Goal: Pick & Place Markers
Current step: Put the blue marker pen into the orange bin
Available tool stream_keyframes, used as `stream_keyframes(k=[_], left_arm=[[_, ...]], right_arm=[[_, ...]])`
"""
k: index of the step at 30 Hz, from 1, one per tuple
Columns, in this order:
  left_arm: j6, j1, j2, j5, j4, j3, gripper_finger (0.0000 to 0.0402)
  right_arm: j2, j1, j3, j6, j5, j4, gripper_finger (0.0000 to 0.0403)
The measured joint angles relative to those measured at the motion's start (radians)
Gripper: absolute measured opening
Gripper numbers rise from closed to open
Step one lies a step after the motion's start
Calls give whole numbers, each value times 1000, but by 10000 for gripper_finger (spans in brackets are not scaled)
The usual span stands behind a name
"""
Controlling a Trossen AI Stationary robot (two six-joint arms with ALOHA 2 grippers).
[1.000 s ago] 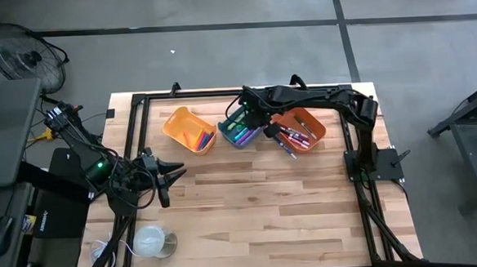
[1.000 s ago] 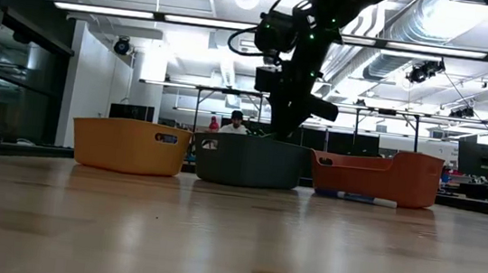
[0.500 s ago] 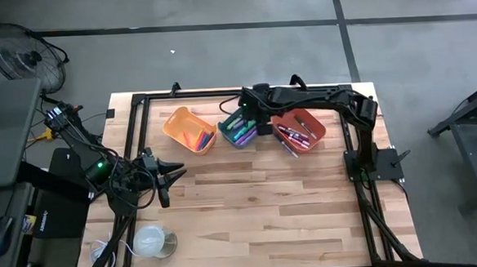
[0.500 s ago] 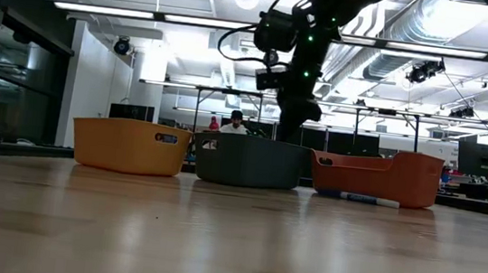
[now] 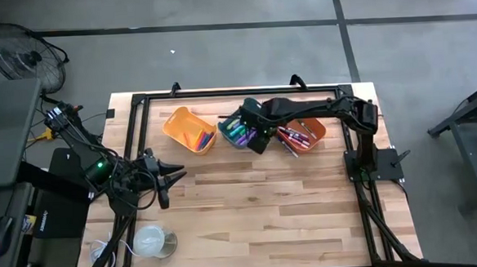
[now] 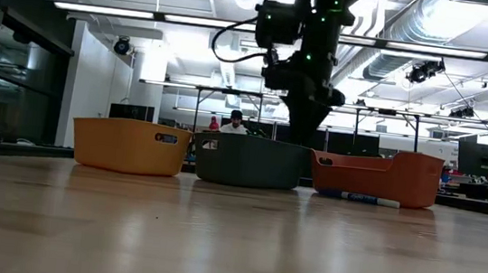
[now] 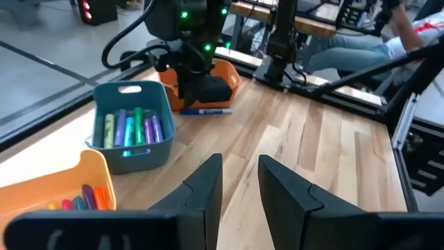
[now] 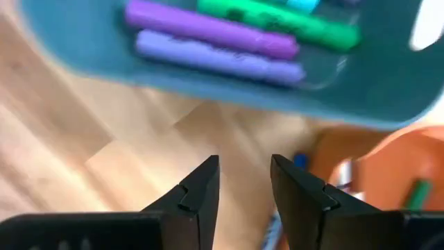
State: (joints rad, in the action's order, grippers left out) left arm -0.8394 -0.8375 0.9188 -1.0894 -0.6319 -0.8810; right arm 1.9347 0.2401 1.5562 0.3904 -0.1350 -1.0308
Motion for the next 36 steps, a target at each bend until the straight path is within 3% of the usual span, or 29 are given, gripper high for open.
stream_keyframes(k=[8,11,17,21,27,36], left_arm=[[4,0,0,14,-13,0,92],[4,0,0,15,-26,0,92],[4,0,0,29,-29,0,92],[4,0,0,29,-30,0,92],[4,0,0,29,-32,0,92],[4,0,0,32,-32,0,92]], right_arm=[[6,-73,-11,115,-3,-10,119],[6,-89,-55,162,-38,-3,119],[8,-113,-184,240,23,15,114],[8,-145,-229,243,47,22,84],[7,-182,-230,222,31,20,8],[7,-136,-230,215,-50,-16,1]])
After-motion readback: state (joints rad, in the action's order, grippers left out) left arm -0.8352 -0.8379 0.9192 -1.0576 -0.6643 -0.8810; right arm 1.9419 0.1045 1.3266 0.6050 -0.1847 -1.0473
